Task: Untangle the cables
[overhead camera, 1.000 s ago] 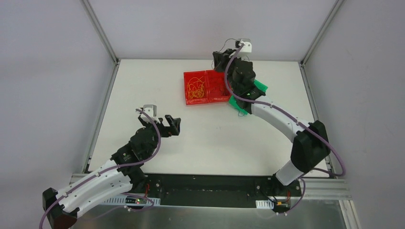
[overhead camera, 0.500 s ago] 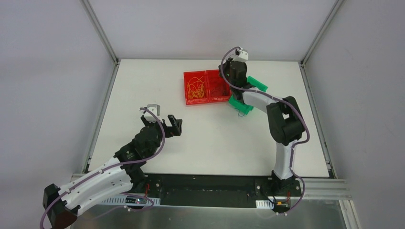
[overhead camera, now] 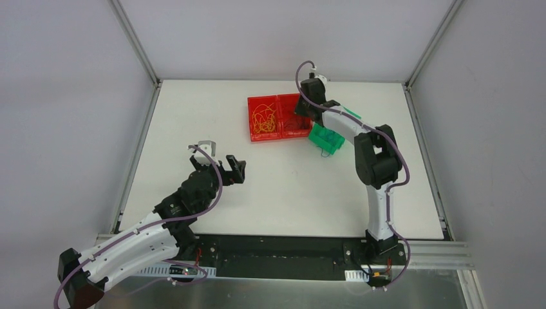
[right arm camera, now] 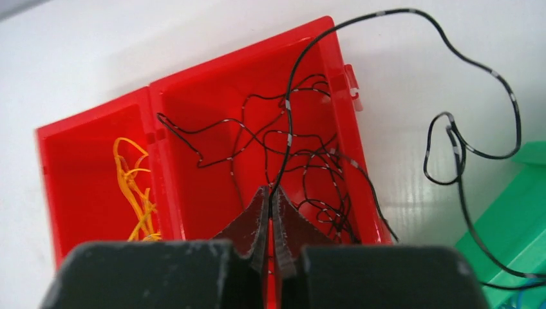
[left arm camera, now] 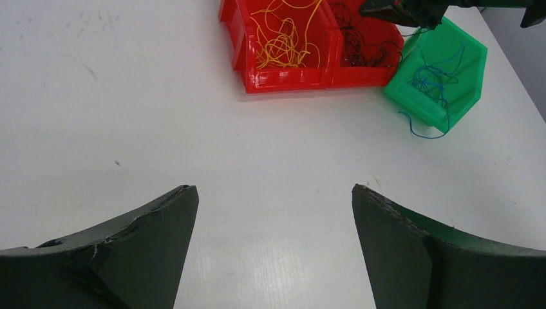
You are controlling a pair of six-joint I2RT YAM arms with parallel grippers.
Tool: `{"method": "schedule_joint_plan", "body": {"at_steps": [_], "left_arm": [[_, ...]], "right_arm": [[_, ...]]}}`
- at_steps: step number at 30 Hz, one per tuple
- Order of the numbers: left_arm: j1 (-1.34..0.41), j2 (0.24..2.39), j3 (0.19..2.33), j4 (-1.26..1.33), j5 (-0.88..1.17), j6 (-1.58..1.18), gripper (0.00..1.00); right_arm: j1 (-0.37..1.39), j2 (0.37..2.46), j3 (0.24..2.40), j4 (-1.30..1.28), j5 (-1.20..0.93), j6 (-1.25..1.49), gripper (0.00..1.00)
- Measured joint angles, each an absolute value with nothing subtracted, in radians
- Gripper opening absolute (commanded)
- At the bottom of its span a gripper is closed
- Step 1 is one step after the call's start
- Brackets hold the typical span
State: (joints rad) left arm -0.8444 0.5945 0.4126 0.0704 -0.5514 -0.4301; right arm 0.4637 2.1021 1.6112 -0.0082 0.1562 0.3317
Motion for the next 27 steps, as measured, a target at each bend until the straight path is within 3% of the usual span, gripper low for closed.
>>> {"method": "schedule_joint_plan", "body": {"at_steps": [13, 21, 27], "left_arm": [[-0.844, 0.589, 0.413, 0.070, -0.556, -0.429, 0.92], [-0.844, 0.601, 0.413, 0.070, -0.559, -0.429, 0.92], [-0.844, 0.612, 0.413, 0.070, -0.559, -0.428, 0.92]], "right_arm": [[0.680, 2.184, 1.867, -0.276, 0.449, 0.054, 0.00], [0.650, 2.183, 1.866, -0.303, 0.429, 0.073, 0.00], [0.592, 2.184, 1.823, -0.312, 0.296, 0.160, 0.00]]}}
